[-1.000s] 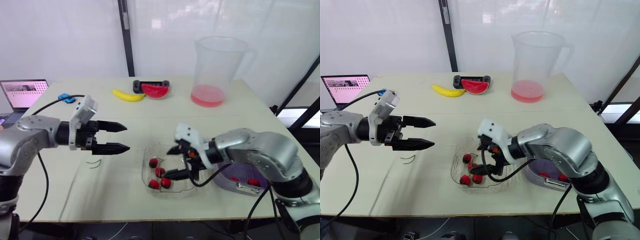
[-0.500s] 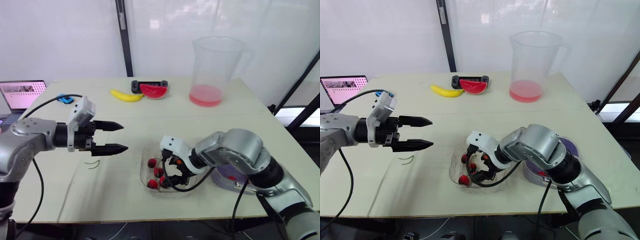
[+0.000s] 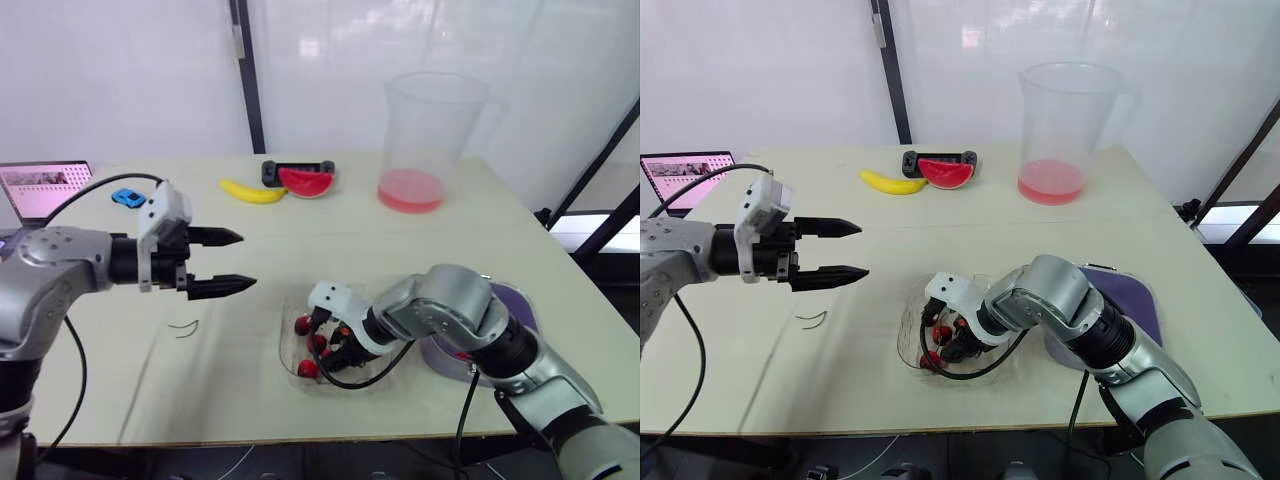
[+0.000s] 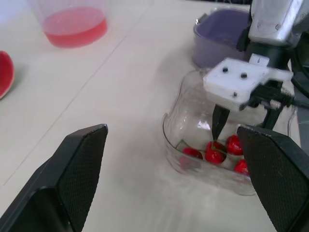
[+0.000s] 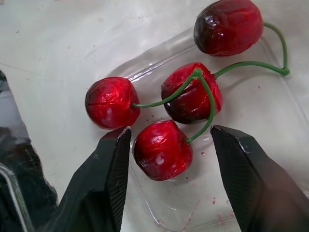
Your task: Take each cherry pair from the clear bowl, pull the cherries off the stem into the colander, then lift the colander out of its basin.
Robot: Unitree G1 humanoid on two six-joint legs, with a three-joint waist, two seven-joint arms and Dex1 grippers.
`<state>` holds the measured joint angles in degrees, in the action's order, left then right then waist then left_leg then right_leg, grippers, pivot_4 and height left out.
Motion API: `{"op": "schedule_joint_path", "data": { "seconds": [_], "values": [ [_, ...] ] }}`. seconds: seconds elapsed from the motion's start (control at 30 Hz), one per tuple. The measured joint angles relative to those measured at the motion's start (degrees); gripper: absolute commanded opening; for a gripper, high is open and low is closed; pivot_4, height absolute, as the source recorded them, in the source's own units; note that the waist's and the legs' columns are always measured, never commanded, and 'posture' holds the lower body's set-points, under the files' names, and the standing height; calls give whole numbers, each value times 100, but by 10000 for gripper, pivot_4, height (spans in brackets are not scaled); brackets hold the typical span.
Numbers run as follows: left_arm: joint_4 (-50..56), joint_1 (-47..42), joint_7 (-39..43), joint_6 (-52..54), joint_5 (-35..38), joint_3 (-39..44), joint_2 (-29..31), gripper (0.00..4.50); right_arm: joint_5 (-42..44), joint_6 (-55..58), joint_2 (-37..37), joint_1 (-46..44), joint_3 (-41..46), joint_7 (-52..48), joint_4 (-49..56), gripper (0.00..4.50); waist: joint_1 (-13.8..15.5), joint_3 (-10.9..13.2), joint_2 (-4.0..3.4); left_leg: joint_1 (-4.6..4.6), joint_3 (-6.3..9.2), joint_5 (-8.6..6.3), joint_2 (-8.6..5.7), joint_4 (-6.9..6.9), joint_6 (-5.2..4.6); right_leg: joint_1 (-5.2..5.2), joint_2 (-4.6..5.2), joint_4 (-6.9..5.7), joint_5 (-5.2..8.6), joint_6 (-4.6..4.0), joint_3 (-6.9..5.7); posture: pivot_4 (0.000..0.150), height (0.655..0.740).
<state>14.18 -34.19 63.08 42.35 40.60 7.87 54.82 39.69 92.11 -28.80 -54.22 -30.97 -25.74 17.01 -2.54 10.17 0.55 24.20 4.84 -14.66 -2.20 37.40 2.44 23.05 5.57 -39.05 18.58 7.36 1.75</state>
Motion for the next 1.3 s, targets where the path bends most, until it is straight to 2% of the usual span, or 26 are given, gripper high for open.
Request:
{"op": "schedule_joint_path", "data": {
  "seconds": [0.27, 0.37, 0.4, 0.7, 0.83, 1.0, 1.2, 1.3],
  "values": [
    [0, -67, -96, 110, 68, -1, -95, 45000, -23, 0, -43, 26, -48, 34, -20, 27560, -20, 0, 0, 0, -2, 0, -1, -3, 0, 7, -1, -4, 0, 0, 1, 1500, 7400],
    [0, -85, -160, 118, 112, -1, -166, 45000, -51, 0, -40, 37, -47, 87, -20, 19637, -8, 0, 1, 0, -1, 0, -1, 0, 0, 5, -1, -4, 0, 0, 1, 1500, 7400],
    [-1, -85, -175, 118, 115, -1, -173, 45000, -63, 0, -41, 51, -47, 94, -20, 14941, -7, 0, 1, 0, -1, 0, -1, 0, 0, 5, 0, -4, 0, 0, 1, 1500, 7400],
    [0, -87, -228, 185, 126, -15, -282, 45000, -32, -7, -280, -93, 67, -57, 413, 14941, -7, 0, 0, 1, -1, 0, -1, -1, 0, 7, 0, -4, 0, 0, 1, 1500, 7400],
    [-10, -83, -252, 183, 67, -52, -360, 45000, -13, -501, -615, -301, 794, -347, 928, 14941, -2, -1, 1, 1, -1, 0, -2, 0, 0, 5, 0, -3, 0, 0, 1, 1500, 7400],
    [-154, -223, -481, 173, 70, -35, -705, 45000, -216, -1669, -742, 89, 1569, -493, 1307, 14941, 10, -1, 2, 5, -2, 0, -4, 4, 0, 4, 0, -3, 0, 0, 1, 1500, 7400],
    [-622, -673, -854, -128, 132, 97, -1440, 45000, -518, -2650, -150, 1040, 2771, 139, 1435, 14941, 15, -4, 7, 8, -2, 1, -4, 9, 2, 5, 0, -5, 0, 0, -2, 1500, 7400],
    [-685, -849, -978, -288, 142, 125, -1742, 45000, -702, -2680, 310, 1482, 2975, 729, 1525, 14941, 3, -4, 6, 9, -2, 17, -4, 6, 31, 10, 0, -7, 0, 0, 0, 1500, 7400]
  ]
}}
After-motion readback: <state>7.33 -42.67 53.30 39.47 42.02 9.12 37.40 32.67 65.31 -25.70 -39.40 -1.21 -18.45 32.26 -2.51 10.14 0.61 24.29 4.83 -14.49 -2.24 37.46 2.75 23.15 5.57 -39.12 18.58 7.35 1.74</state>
